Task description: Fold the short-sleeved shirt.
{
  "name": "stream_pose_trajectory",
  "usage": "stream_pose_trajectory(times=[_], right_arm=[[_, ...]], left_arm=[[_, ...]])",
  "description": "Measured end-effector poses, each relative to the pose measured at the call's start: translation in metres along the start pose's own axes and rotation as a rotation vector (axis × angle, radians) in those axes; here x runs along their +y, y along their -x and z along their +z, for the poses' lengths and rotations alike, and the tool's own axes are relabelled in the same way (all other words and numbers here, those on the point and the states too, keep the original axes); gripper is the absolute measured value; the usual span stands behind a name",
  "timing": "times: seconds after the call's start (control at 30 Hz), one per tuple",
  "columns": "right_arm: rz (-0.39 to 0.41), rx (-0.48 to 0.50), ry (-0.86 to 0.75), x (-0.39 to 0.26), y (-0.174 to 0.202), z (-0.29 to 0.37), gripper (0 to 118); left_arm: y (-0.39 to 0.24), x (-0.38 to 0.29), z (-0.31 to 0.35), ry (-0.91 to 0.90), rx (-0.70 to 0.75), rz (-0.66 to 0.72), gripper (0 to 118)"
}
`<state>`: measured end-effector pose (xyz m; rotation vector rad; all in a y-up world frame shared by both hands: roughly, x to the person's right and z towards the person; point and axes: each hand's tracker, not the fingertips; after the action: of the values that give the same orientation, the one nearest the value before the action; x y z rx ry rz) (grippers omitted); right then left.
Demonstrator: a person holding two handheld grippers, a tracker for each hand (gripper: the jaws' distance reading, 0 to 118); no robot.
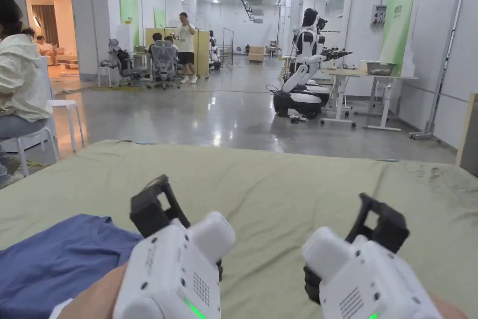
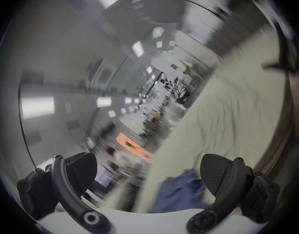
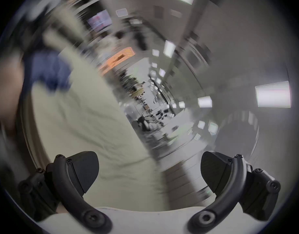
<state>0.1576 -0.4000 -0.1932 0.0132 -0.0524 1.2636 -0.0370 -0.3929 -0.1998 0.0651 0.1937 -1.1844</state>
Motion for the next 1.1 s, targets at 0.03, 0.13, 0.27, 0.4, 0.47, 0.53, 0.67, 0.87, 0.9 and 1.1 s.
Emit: stream_pose_trajectory(times=[0.03,0.13,0.27,0.4,0.47,0.53,0.67,0.87,0.9,1.1], right_arm=[[0.145,0.007,0.014,-0.001,0.014,0.0,118],[0.48,0.09,-0.009,-0.009,0.051,0.005,118],[0.267,0.141,0.05,-0.01,0.053,0.006,118],[-0.356,0.123,0.083,-0.015,0.002,-0.005,118],[-0.847,0.095,0.081,-0.031,-0.035,-0.008,118],[-1.294,0.119,0.064,-0.057,-0.06,-0.009,118],[-1.488,0.115,0.018,-0.077,-0.076,-0.004,118],[-1.329,0.074,0.036,-0.058,-0.075,0.001,118],[-1.33,0.075,0.034,-0.057,-0.075,0.001,118],[-1.311,0.089,0.038,-0.05,-0.072,0.002,118]], left_arm=[[-0.011,-0.002,0.0,-0.005,0.002,-0.11,118],[-0.035,-0.01,0.002,0.009,-0.077,-0.269,118],[-0.021,-0.009,0.001,0.08,-0.138,0.049,118],[0.048,-0.018,-0.003,0.066,-0.221,0.791,118],[0.075,-0.033,0.002,-0.006,-0.181,1.143,118],[0.087,-0.045,0.003,-0.021,-0.172,1.356,118],[0.08,-0.049,-0.005,0.078,-0.168,1.321,118],[0.063,-0.042,-0.007,0.118,-0.176,1.247,118],[0.063,-0.041,-0.007,0.121,-0.196,1.269,118],[0.062,-0.033,-0.006,0.107,-0.205,1.207,118]])
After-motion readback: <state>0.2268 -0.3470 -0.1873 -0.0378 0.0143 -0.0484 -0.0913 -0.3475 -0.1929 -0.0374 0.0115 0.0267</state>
